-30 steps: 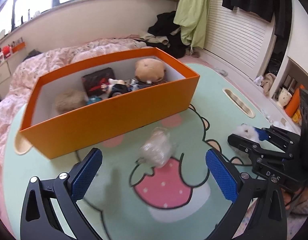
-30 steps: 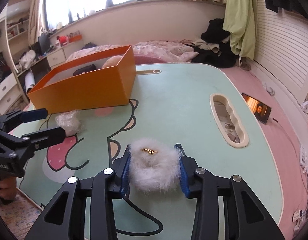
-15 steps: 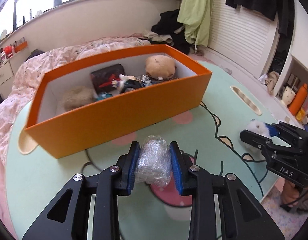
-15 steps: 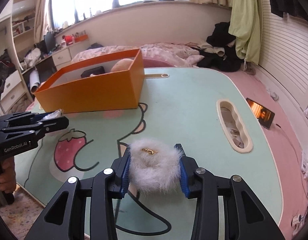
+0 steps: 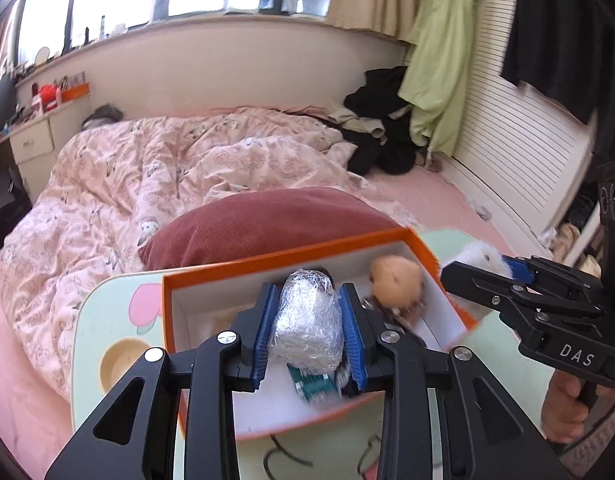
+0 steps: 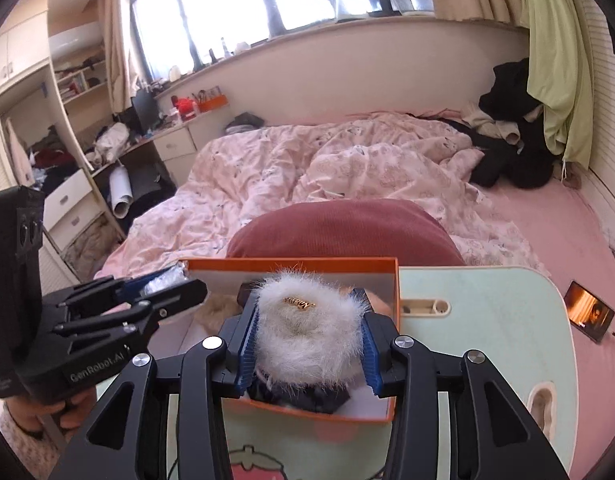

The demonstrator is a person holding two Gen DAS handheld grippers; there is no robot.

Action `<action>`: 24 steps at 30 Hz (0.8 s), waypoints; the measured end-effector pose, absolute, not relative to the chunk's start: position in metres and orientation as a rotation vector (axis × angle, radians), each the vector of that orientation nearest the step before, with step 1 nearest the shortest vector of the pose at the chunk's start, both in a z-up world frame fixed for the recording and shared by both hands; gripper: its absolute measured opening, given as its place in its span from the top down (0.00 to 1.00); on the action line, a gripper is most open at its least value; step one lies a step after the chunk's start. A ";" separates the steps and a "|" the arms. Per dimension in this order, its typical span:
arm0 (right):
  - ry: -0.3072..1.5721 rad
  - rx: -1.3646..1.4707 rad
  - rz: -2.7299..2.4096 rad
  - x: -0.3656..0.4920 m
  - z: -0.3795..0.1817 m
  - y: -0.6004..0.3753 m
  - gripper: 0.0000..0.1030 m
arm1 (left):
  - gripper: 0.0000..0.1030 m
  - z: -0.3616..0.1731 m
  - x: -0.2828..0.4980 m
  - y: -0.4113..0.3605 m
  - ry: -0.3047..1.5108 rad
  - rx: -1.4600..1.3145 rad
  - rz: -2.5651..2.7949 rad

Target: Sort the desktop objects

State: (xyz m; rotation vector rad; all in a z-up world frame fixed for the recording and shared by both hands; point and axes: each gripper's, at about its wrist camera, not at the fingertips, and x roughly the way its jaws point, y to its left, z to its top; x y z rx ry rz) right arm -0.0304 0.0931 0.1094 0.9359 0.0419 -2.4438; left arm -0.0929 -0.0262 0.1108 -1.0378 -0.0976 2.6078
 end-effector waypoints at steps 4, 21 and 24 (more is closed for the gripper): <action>-0.024 1.017 -2.425 -0.059 0.099 0.081 0.37 | 0.41 0.088 -0.121 -0.025 -0.122 -1.137 2.621; 0.129 0.910 -2.509 0.028 0.087 0.103 0.28 | 0.29 0.091 -0.016 -0.050 -0.154 -1.008 2.702; 0.232 0.949 -2.539 0.046 0.069 0.107 0.27 | 0.24 0.073 0.003 -0.045 -0.126 -1.056 2.691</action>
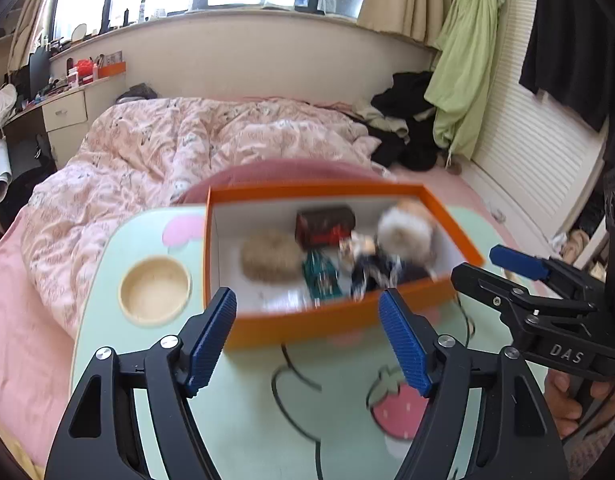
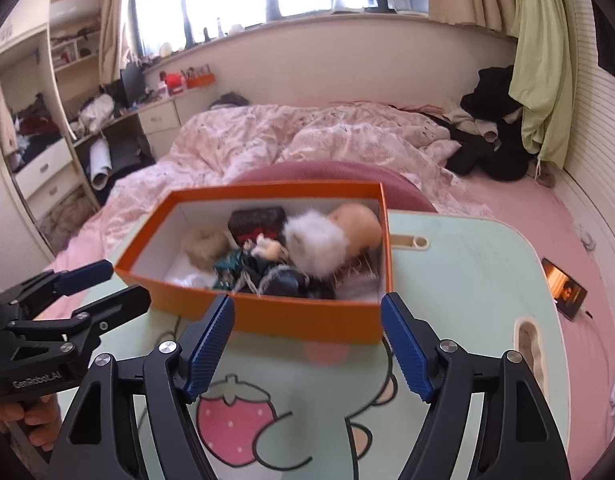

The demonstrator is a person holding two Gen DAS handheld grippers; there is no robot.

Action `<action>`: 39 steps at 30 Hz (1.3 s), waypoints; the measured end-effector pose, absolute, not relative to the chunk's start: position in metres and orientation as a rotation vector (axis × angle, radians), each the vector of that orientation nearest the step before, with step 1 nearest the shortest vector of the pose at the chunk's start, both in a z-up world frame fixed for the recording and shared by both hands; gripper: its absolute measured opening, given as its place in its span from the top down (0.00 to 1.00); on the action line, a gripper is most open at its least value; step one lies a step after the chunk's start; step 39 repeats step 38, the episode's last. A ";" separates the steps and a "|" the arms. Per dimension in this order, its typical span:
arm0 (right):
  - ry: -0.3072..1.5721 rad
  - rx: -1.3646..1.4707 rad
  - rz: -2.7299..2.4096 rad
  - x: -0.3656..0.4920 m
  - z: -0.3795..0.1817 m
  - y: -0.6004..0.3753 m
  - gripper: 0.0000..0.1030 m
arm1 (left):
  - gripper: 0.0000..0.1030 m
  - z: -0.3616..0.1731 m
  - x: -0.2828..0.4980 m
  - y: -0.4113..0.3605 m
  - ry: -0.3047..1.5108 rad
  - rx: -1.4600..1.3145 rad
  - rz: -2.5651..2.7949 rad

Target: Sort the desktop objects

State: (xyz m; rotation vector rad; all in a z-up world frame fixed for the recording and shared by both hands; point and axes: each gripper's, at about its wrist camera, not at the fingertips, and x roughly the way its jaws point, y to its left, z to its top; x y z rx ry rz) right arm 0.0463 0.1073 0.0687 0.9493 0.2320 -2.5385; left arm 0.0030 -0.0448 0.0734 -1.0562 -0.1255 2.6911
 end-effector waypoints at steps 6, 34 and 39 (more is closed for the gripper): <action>0.290 1.050 -2.566 0.069 0.034 0.127 0.26 | 0.23 0.027 0.010 -0.033 -0.090 -1.249 2.762; 0.302 1.193 -2.621 0.056 -0.006 0.162 0.00 | 0.00 0.002 0.014 -0.012 0.018 -1.343 2.782; 0.303 1.194 -2.621 0.056 -0.006 0.162 0.00 | 0.00 0.002 0.015 -0.014 0.018 -1.341 2.782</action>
